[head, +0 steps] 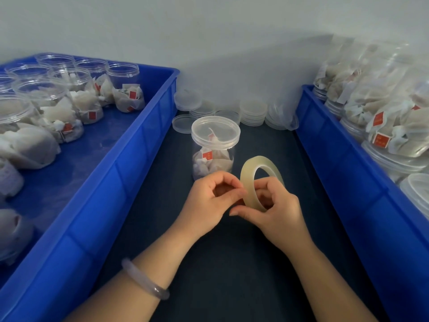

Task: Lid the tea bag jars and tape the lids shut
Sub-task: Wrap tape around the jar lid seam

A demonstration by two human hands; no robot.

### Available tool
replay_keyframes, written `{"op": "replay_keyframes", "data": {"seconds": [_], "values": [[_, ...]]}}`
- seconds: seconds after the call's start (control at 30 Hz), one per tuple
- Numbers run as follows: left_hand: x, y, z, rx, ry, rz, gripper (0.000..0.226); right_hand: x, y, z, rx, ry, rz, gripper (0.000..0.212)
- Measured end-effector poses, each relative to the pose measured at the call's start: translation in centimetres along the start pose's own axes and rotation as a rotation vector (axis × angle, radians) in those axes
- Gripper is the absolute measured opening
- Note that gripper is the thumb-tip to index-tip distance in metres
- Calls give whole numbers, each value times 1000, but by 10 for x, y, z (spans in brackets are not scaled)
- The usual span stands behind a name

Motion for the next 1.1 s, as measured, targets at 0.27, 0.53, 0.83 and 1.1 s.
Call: {"op": "replay_keyframes", "data": {"seconds": [0.27, 0.53, 0.83, 1.1], "values": [[-5, 10, -2, -100, -105, 90, 14, -4, -2, -1, 101, -50, -19, 54], [-14, 6, -5, -115, -259, 356, 8, 4, -3, -1, 48, -44, -21, 48], [0, 9, -3, -174, -19, -48, 8, 2, -7, -1, 73, -59, 17, 52], [-12, 0, -4, 96, -96, 340, 14, -2, 3, 3, -25, -93, 7, 50]]}}
Point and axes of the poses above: each hand's wrist, its own z-axis towards the middle knuckle, its own y-axis out of the back of the hand, x = y × z, the point moved 6 cm from there along z, towards the middle knuckle, and after that the axes turned 9 degrees about z, right-handed, at the moved point
